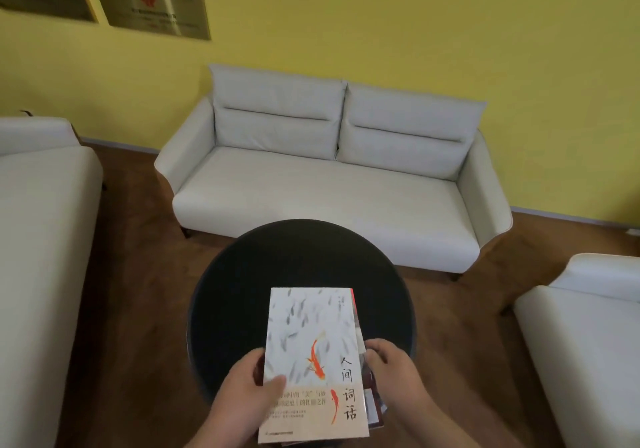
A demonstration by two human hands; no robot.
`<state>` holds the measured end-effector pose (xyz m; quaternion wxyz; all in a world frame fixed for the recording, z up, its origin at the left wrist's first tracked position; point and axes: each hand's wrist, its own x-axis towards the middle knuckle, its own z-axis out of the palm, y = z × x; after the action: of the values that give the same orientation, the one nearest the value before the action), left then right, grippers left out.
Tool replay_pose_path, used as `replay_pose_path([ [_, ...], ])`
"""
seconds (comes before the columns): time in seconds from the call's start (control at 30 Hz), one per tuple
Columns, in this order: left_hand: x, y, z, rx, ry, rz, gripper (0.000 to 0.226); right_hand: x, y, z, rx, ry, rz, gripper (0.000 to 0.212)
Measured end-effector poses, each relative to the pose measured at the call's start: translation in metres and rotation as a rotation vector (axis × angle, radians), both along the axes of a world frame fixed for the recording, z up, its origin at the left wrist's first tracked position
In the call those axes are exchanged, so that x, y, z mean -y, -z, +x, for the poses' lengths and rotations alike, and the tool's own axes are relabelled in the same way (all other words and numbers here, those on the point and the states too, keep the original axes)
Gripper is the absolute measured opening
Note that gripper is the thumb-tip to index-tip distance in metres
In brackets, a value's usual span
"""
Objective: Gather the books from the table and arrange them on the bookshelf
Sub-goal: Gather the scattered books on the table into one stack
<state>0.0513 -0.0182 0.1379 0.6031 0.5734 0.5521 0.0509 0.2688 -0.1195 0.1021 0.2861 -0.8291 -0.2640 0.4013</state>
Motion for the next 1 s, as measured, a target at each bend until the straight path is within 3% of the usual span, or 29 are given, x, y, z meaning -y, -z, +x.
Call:
replay_pose_path([
  [0.1, 0.002, -0.001, 0.009, 0.122, 0.053, -0.068, 0.045, 0.0, -0.005, -0.004, -0.022, 0.051, 0.045, 0.009],
  [0.33, 0.009, 0.01, 0.022, 0.135, 0.019, 0.002, 0.048, 0.008, -0.011, -0.002, -0.167, 0.158, 0.109, 0.018],
  [0.5, 0.007, 0.015, 0.026, 0.181, 0.016, -0.043, 0.062, 0.003, -0.006, -0.001, -0.268, 0.232, 0.12, 0.05],
  [0.57, 0.006, 0.018, 0.027, 0.205, -0.01, -0.07, 0.066, 0.004, -0.01, -0.002, -0.307, 0.218, 0.125, 0.046],
  [0.7, 0.005, 0.014, 0.027, 0.27, -0.078, -0.134, 0.051, 0.002, -0.013, -0.002, -0.282, 0.174, 0.127, 0.021],
  [0.83, 0.0, 0.018, 0.03, 0.247, -0.231, -0.149, 0.031, -0.008, -0.009, -0.012, -0.236, 0.147, 0.125, 0.028],
  [1.0, 0.008, 0.018, 0.036, 0.207, -0.192, -0.054, 0.028, -0.008, 0.003, -0.017, -0.298, 0.195, 0.131, 0.031],
])
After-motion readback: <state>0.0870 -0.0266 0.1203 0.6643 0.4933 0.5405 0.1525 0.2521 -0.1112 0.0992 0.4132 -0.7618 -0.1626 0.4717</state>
